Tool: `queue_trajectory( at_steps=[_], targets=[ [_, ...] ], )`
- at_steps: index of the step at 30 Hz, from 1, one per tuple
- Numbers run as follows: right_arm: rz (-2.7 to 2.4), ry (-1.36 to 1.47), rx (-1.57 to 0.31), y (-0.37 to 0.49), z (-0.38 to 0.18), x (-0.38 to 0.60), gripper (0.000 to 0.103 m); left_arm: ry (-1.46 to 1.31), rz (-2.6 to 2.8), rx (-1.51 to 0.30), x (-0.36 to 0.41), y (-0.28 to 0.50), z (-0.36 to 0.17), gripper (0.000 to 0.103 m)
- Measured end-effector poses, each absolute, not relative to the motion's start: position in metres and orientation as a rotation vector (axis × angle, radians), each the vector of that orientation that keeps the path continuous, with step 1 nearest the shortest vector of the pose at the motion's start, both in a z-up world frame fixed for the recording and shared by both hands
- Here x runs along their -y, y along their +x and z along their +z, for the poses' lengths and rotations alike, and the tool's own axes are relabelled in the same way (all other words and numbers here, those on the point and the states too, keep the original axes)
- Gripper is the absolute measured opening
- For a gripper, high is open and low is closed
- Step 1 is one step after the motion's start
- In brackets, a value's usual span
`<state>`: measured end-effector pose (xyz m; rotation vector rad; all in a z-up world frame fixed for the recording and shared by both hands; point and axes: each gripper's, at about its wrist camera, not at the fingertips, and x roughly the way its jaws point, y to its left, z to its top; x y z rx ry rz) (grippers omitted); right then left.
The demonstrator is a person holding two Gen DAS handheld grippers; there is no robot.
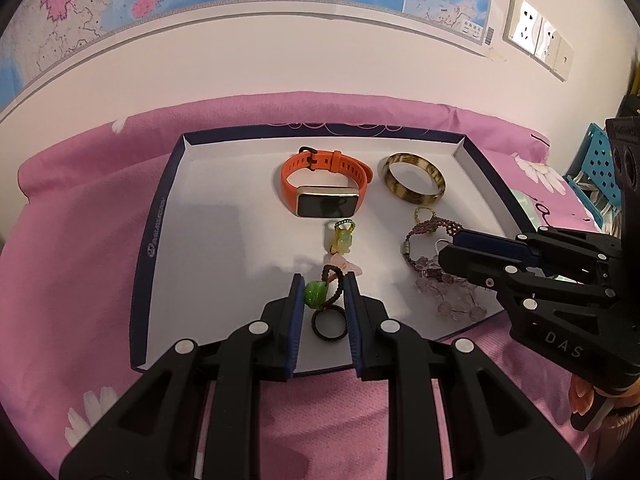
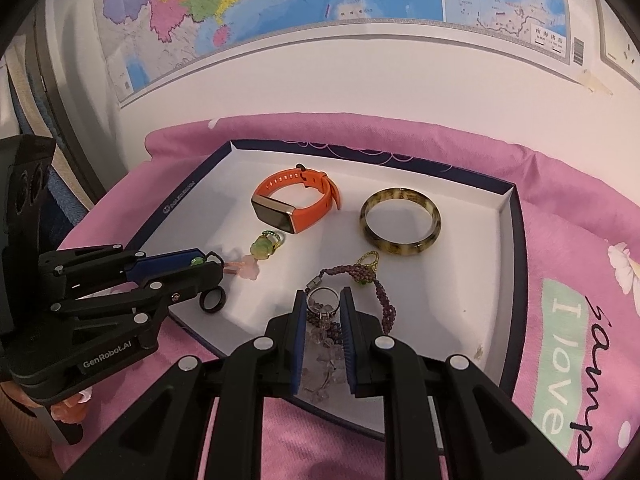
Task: Organize jewelry
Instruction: 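Drop the green-stone ring into the box with the left gripper while the right releases the silver ring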
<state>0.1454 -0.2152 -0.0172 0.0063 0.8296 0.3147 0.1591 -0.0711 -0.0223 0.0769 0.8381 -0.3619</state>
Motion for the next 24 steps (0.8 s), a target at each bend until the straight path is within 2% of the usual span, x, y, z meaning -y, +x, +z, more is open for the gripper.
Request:
queue_trajectory(
  at_steps=[17, 20, 23, 24],
  targets=[
    [0.296, -0.010, -0.855, 0.149, -0.025, 0.213, 0.016, 0.073, -0.358, -0.864, 0.069, 0.165, -0.026, 0.021],
    [0.295, -0.006, -0.848, 0.147, -0.024, 0.213, 0.016, 0.075, -0.348, -0.850, 0.068, 0.162, -0.023, 0.033],
    [0.299, -0.001, -0.841, 0.145, -0.022, 0.214, 0.017, 0.084, -0.341, -0.831, 0.066, 0.157, -0.019, 0.037],
    [0.300, 0.000, -0.836, 0.143, -0.021, 0.215, 0.019, 0.088, -0.339, -0.824, 0.066, 0.155, -0.018, 0.042]
  ],
)
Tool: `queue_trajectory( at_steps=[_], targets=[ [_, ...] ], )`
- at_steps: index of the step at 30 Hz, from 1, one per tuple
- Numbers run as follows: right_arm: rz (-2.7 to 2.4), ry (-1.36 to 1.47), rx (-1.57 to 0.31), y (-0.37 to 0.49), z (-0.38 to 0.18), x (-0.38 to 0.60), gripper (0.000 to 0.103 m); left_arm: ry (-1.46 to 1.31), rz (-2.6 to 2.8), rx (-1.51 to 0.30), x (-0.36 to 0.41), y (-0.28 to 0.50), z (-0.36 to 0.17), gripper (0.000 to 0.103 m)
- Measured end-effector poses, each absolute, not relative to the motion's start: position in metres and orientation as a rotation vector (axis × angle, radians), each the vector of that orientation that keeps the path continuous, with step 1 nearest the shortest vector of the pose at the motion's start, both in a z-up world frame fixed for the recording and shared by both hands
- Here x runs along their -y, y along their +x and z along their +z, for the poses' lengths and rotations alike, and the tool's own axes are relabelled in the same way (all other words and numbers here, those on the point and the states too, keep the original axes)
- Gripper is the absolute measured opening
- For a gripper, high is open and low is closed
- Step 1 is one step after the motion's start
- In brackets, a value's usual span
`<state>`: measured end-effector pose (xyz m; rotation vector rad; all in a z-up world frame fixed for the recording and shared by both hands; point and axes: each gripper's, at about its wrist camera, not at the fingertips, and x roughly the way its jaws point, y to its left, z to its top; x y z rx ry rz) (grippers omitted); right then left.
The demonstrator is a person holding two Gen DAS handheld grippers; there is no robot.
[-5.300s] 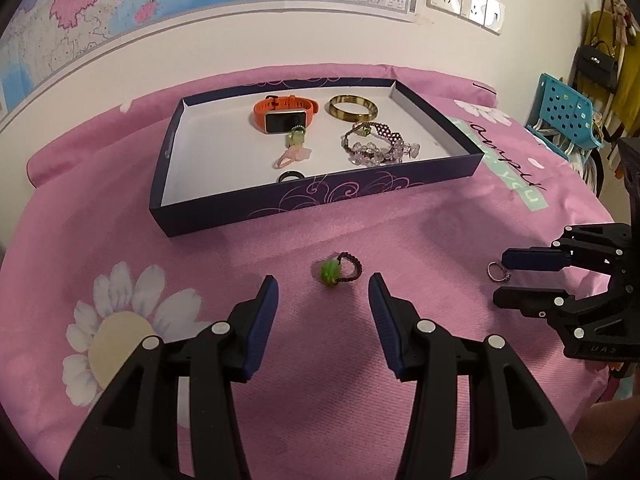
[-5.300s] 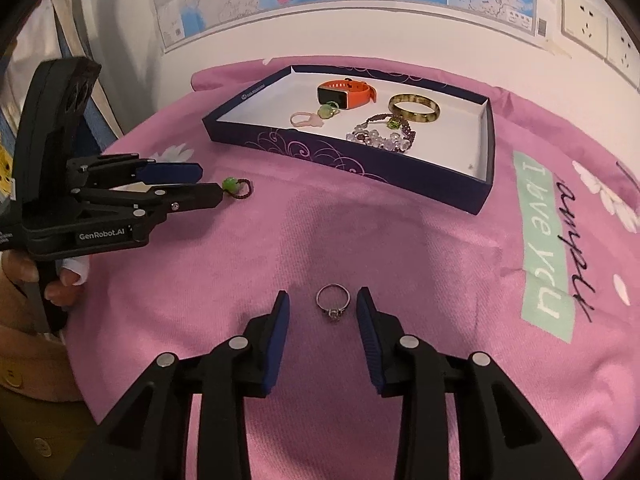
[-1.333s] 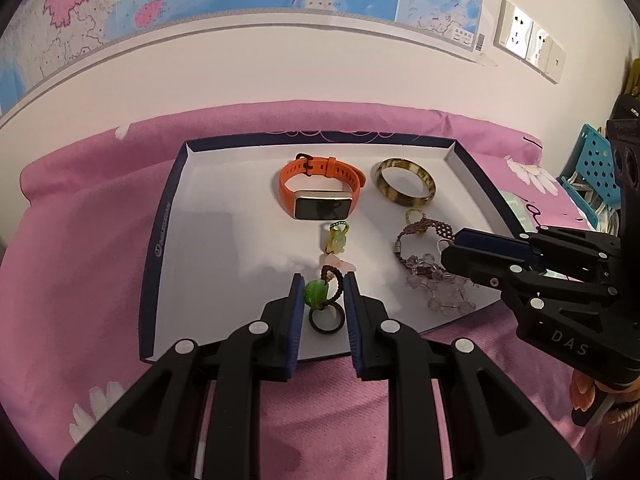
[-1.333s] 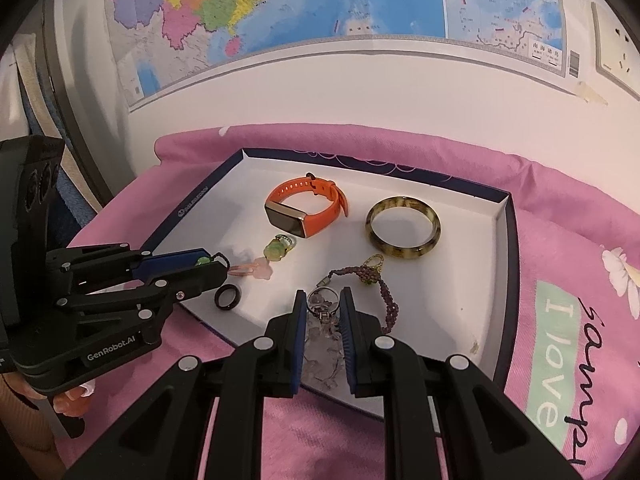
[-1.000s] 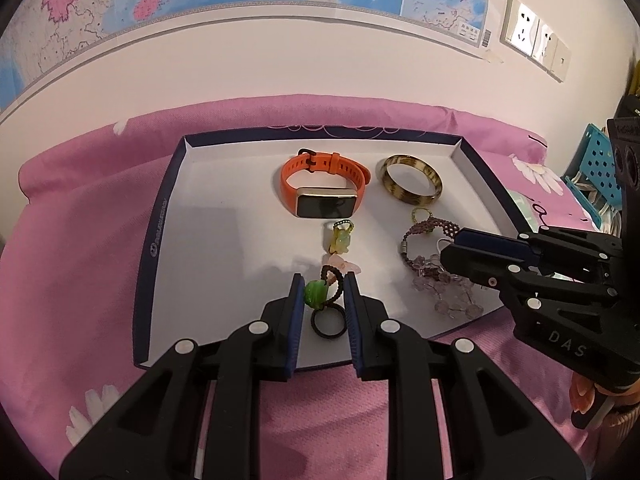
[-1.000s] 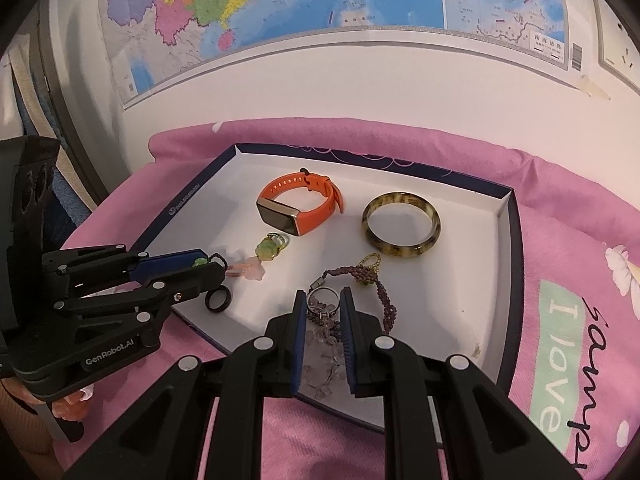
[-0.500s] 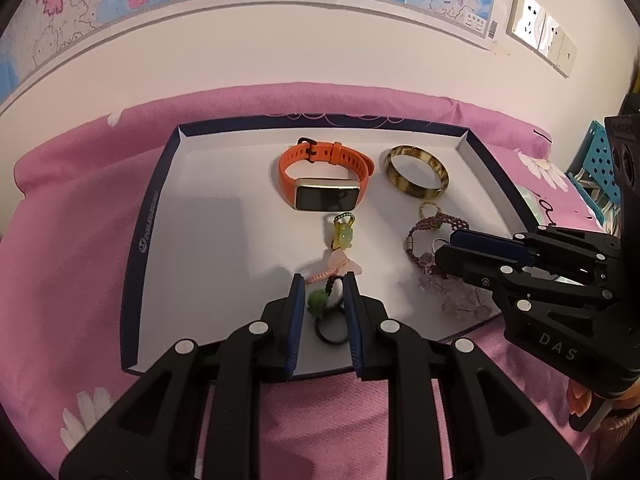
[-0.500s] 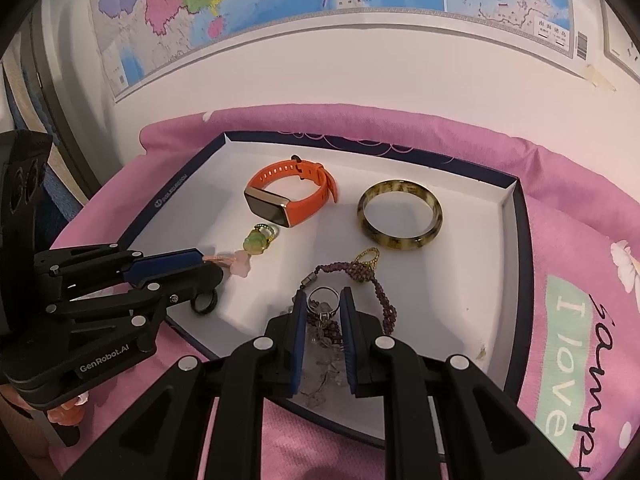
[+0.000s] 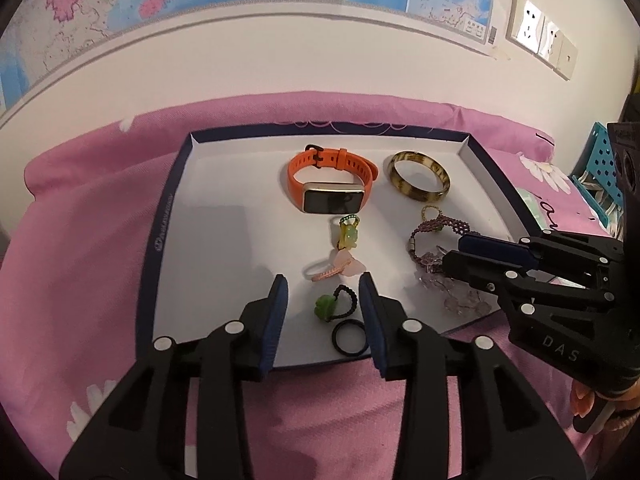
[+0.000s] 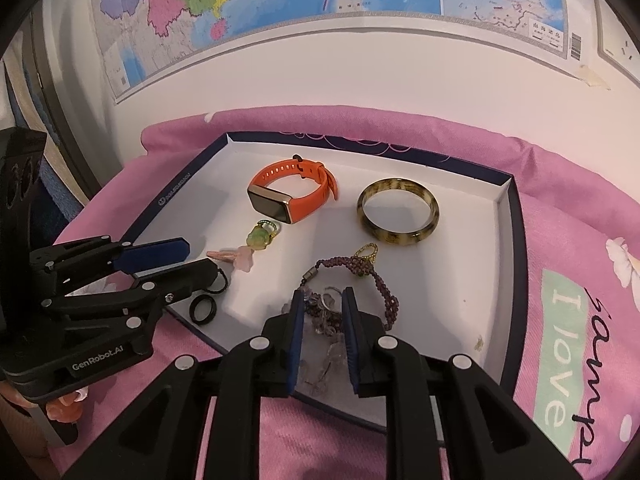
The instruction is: Organize jewelry
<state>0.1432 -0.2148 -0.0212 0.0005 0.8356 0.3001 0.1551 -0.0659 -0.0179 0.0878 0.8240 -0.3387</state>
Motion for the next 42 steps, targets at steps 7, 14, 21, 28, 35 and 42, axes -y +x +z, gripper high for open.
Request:
queue_trajectory(
  at_steps=[7, 14, 21, 28, 35, 42],
  targets=[
    [0.306, 0.011, -0.792, 0.128, -0.011, 0.217, 0.032, 0.092, -0.300, -0.783, 0.059, 0.142, -0.011, 0.066],
    [0.286, 0.006, -0.745, 0.104, -0.003, 0.219, 0.048, 0.098, -0.250, -0.727, 0.051, 0.118, -0.002, 0.088],
    [0.265, 0.005, -0.729, 0.084, -0.004, 0.217, 0.063, 0.109, -0.215, -0.683, 0.046, 0.096, 0.005, 0.097],
    [0.226, -0.004, -0.689, 0.062, -0.001, 0.214, 0.085, 0.092, -0.164, -0.680, 0.039, 0.081, 0.005, 0.097],
    [0.211, -0.005, -0.681, 0.041, 0.000, 0.209, 0.093, 0.073, -0.128, -0.696, 0.028, 0.067, 0.000, 0.097],
    [0.206, 0.019, -0.699, 0.029, -0.004, 0.206, 0.095, 0.073, -0.115, -0.711, 0.025, 0.054, -0.004, 0.097]
  ],
)
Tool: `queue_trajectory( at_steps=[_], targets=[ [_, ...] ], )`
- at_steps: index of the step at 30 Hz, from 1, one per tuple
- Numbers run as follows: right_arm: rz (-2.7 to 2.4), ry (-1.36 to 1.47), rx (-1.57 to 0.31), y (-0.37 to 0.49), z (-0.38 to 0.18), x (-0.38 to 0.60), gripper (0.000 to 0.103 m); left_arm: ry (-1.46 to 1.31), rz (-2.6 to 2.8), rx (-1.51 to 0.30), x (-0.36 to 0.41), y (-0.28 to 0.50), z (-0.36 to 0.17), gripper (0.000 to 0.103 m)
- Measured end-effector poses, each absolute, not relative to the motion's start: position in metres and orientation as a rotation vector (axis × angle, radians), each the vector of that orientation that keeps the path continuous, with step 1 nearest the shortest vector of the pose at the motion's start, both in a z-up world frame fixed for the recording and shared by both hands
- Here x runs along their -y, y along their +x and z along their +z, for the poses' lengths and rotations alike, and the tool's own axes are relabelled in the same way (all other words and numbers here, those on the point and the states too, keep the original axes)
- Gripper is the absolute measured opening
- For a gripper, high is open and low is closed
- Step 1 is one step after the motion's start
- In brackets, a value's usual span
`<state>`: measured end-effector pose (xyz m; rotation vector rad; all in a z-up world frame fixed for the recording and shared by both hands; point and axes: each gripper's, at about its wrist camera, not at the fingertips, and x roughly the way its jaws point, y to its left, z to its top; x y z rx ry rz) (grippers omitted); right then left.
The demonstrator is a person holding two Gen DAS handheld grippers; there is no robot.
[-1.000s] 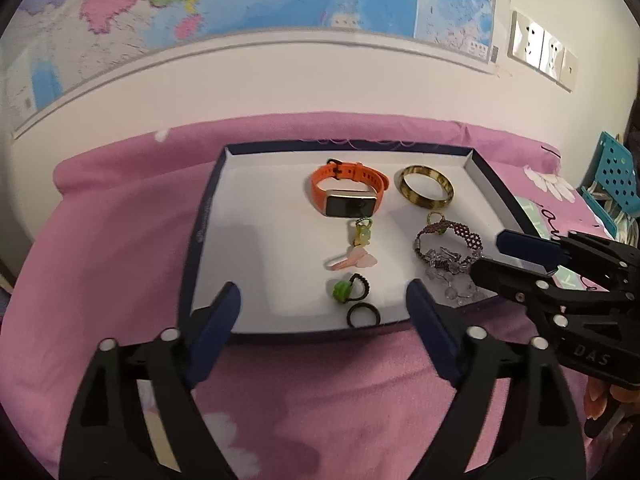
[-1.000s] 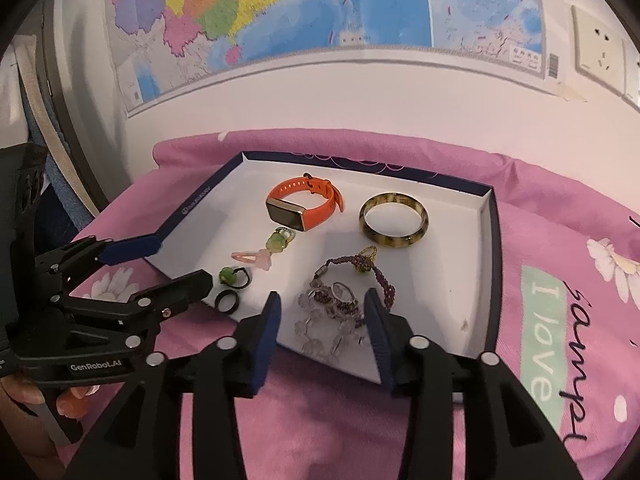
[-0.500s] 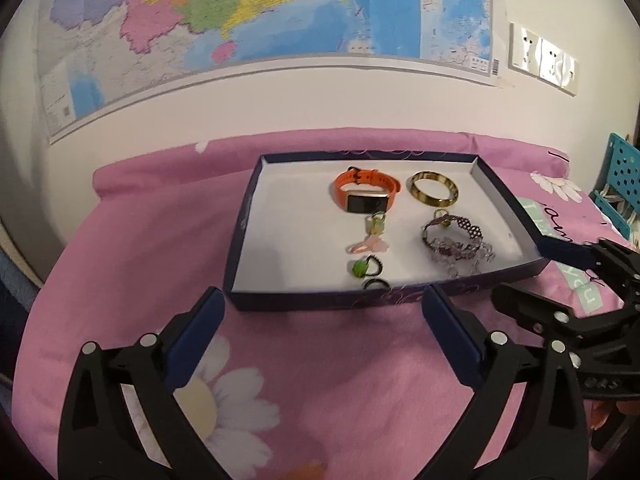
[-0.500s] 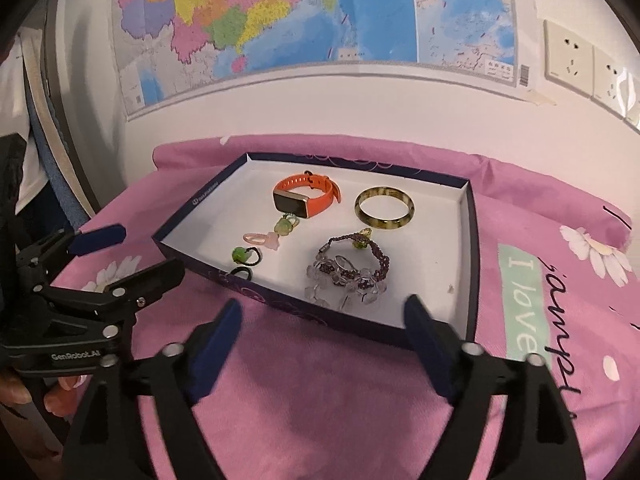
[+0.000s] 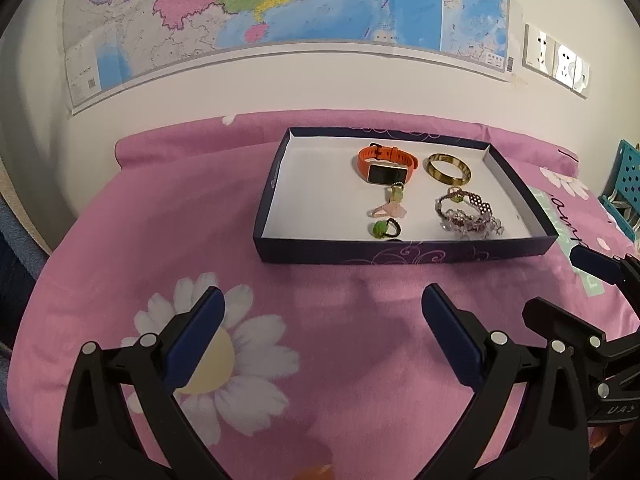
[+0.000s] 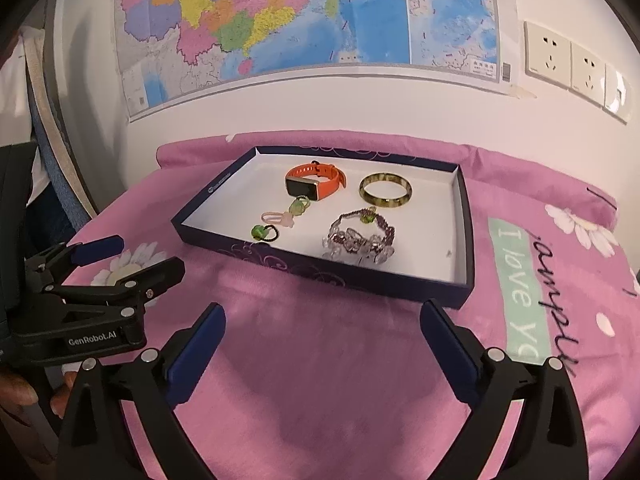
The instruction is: Organize jewelry
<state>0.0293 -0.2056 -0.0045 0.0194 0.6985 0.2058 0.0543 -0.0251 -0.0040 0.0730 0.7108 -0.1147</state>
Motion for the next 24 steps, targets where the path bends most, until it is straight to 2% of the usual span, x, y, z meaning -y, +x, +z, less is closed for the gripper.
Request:
queue_trajectory(
  at_steps=[24],
  targets=[
    [0.193, 0.021, -0.704, 0.0218, -0.0087, 0.2002, 0.096, 0.074, -0.105, -0.697, 0.0258, 0.0448, 0.0001, 0.097]
  ],
)
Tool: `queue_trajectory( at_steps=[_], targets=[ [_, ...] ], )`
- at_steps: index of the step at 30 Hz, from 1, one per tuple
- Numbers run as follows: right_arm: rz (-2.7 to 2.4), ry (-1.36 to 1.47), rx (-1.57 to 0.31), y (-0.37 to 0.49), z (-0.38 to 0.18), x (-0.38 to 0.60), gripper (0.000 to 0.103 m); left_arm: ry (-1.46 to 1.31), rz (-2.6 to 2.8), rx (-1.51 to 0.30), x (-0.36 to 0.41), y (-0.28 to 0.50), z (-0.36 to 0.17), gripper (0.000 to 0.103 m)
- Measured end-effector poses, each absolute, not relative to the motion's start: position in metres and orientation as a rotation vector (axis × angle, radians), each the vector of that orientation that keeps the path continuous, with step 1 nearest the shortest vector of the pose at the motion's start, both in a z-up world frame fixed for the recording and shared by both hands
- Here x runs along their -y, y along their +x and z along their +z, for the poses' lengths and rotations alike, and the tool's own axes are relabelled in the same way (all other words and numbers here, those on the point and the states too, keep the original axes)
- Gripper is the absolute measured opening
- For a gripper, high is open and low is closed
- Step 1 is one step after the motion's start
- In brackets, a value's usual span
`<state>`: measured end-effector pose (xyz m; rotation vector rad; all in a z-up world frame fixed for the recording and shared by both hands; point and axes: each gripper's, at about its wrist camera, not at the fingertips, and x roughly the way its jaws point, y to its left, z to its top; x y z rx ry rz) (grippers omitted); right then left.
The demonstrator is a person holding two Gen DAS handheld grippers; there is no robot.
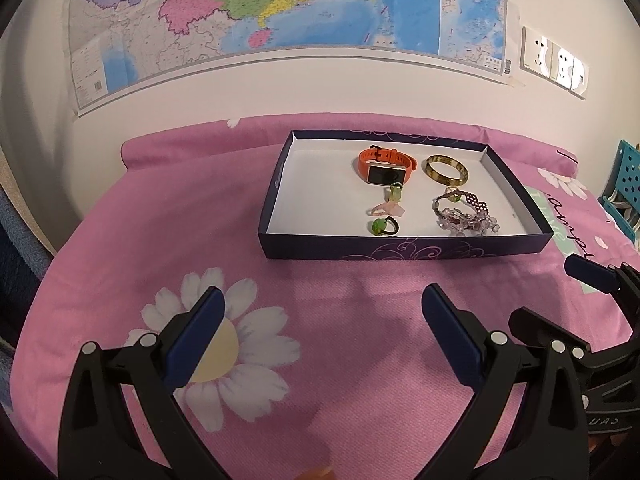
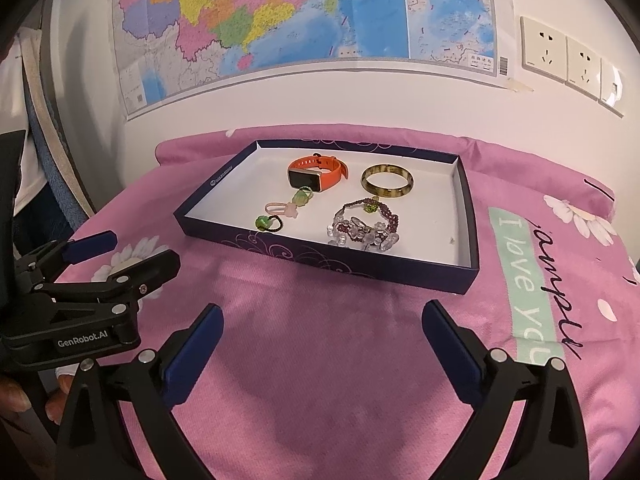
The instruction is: Organize jewelry
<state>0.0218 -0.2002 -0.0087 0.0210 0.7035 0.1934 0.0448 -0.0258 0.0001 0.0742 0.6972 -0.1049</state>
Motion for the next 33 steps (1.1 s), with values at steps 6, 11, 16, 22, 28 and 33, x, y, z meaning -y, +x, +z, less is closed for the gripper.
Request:
queue_trajectory(
  at_steps=[6, 11, 16, 22, 28, 33],
  targets=[
    [0.189, 0.023, -0.704, 0.0220, -0.0092, 0.2009, 0.096, 0.073, -0.101, -0.697, 0.0244, 0.0452, -0.0001, 0.097],
    [0.192, 0.024, -0.706, 0.0228, -0.0091, 0.2003, 0.096, 0.074, -0.102, -0.696, 0.0243, 0.0455, -0.0001, 0.097],
    [0.192, 0.027, -0.706, 0.0232, -0.0089, 0.1997, 0.096, 0.075, -0.100, -0.694, 0.0245, 0.0455, -0.0002, 0.097],
    [0.192, 0.027, -0.709, 0.0232, -0.0090, 0.1999, 0.096, 0.078, -0.099, -0.693, 0.0261, 0.0455, -0.0003, 0.097],
    [0.193, 0.031, -0.709, 0.0241, -0.0088, 0.1997, 0.096, 0.078, -0.098, -0.693, 0.0271, 0.0456, 0.0002, 0.097],
    [0.192, 0.035, -0.711, 0.0245, -0.0092, 0.1998, 0.096, 0.080, -0.097, -0.693, 0.0269, 0.0457, 0.0000, 0.097]
  ],
)
